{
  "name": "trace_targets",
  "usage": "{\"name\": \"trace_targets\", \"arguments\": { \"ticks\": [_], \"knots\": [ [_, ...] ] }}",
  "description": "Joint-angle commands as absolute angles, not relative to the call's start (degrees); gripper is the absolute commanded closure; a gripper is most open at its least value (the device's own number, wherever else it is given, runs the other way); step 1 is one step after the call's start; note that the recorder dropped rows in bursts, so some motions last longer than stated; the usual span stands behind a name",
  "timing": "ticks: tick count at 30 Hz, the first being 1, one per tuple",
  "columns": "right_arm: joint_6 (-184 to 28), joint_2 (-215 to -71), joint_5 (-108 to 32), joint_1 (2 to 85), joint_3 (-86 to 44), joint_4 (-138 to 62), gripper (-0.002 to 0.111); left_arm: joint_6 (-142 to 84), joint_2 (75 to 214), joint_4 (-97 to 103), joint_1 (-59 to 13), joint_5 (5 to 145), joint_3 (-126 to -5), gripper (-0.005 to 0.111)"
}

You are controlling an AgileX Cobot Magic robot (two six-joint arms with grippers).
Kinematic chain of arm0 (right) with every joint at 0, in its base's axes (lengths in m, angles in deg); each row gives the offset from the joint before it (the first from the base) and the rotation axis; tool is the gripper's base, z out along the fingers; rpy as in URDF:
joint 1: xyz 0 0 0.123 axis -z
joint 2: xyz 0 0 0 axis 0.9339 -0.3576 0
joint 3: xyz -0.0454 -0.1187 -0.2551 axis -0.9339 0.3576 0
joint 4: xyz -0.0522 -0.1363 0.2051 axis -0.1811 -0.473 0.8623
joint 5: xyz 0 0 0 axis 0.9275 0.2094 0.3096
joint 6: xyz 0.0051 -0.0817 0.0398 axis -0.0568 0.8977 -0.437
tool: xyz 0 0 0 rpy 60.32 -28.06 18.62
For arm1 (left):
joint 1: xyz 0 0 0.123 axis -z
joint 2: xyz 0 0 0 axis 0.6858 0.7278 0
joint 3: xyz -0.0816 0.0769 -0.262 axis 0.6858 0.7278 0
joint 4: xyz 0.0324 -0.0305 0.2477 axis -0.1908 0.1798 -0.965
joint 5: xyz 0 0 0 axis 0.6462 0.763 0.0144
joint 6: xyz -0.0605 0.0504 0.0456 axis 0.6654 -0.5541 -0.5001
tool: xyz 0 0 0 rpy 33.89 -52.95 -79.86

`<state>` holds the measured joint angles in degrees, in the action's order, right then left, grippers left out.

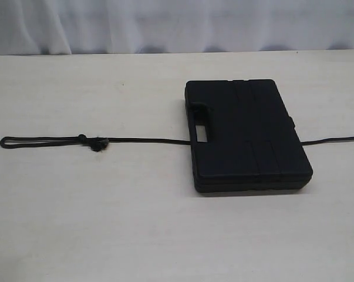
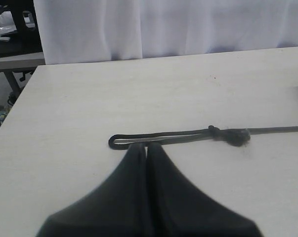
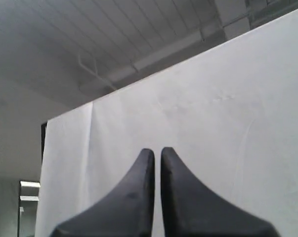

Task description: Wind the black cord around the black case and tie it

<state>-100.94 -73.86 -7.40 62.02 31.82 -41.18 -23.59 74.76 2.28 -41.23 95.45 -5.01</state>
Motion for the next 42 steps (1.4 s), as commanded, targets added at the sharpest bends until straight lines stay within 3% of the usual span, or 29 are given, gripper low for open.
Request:
{"name": "trace_targets", "arguments": {
  "ticks": [1, 7, 10, 14, 19, 22, 25, 28, 34, 42],
  "knots": [
    [-100.52, -82.09, -29.96, 62.25, 18.82, -50.51, 0.096, -23.51, 74.61, 2.28, -41.23, 94.97, -4.81, 0.107],
    [-98.74, -98.34, -57.39, 62.25, -0.35, -50.56, 0.058, -23.51, 74.61, 2.28, -41.23, 94.97, -4.81, 0.107],
    [-93.28, -107.02, -69.10, 62.25, -9.49, -47.90, 0.051, -23.51, 74.61, 2.28, -41.23, 94.97, -4.81, 0.107],
    [-80.85, -117.41, -82.34, 62.25, -20.41, -35.92, 0.055, -23.51, 74.61, 2.28, -41.23, 94.97, -4.81, 0.107],
    [-58.96, -140.25, -100.06, 61.40, -32.82, -8.30, 0.056, -23.51, 74.61, 2.28, -41.23, 94.97, -4.81, 0.107],
    [-58.79, -149.67, -97.89, 54.43, -33.44, -15.16, 0.056, -23.51, 74.61, 2.28, -41.23, 94.46, -4.81, 0.107],
    [-81.44, -161.18, -88.39, 42.31, -34.19, -37.06, 0.056, -23.51, 74.61, 2.28, -41.23, 94.46, -4.81, 0.107],
    [-99.33, -173.65, -92.48, 36.13, -41.16, -53.84, 0.056, -23.51, 74.61, 2.28, -41.23, 94.46, -4.81, 0.107],
    [-103.55, -189.78, -99.24, 35.74, -55.13, -51.41, 0.060, -23.51, 74.61, 2.28, -41.23, 94.46, -4.81, 0.107],
    [-104.20, -196.86, -97.80, 36.16, -58.75, -51.41, 0.060, -23.51, 74.61, 2.28, -41.23, 94.46, -4.81, 0.107]
  ]
}}
